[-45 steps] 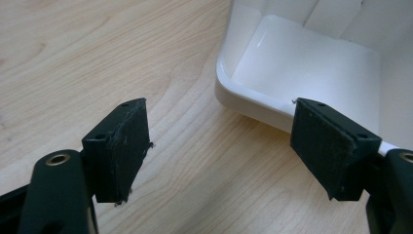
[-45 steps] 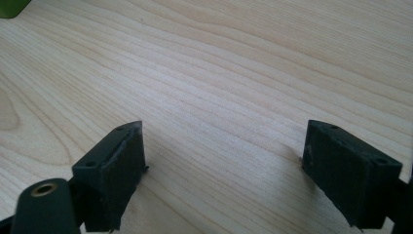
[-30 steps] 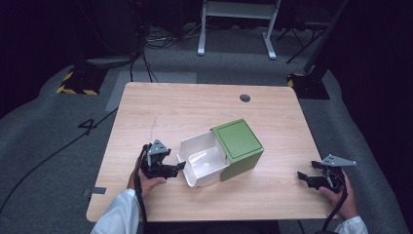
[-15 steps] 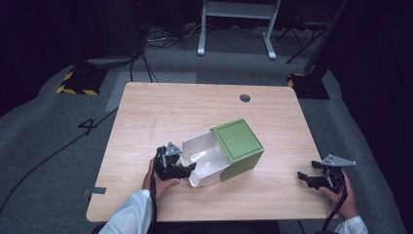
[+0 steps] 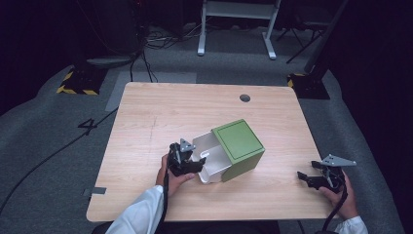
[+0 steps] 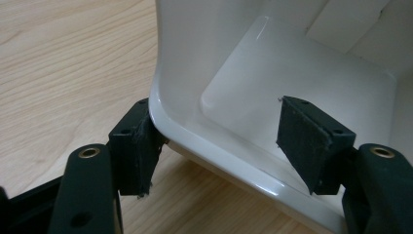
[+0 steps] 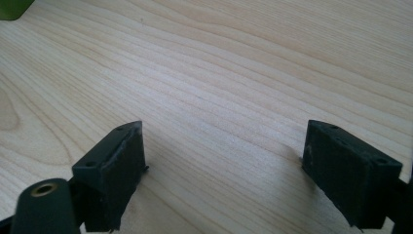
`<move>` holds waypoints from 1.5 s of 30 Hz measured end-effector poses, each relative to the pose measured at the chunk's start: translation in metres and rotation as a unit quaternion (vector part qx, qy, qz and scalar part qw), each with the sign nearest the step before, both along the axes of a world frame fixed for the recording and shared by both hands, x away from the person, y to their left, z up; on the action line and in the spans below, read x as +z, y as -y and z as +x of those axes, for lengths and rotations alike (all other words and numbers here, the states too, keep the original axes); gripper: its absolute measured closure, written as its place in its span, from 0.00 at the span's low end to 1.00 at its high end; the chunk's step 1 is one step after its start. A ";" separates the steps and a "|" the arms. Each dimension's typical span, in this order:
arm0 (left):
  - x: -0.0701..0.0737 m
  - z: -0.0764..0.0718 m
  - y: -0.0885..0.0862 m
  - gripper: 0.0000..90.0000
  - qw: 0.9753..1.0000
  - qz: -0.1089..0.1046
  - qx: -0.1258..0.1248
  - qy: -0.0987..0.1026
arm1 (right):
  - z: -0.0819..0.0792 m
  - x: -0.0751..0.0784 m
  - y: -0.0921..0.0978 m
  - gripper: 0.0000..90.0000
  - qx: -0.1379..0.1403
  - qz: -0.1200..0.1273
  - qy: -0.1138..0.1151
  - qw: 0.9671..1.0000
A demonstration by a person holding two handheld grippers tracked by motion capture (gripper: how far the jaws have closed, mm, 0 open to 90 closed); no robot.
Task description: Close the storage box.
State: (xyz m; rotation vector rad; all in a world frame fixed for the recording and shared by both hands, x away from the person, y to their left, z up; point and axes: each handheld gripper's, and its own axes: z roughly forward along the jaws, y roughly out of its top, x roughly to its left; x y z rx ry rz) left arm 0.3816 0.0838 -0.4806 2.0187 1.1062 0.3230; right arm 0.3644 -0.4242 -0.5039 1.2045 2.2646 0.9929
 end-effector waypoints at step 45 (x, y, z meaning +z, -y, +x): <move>0.000 0.026 0.055 0.36 1.000 -0.004 -0.023 0.012 | 0.000 0.000 0.000 0.17 0.000 0.000 0.000 1.000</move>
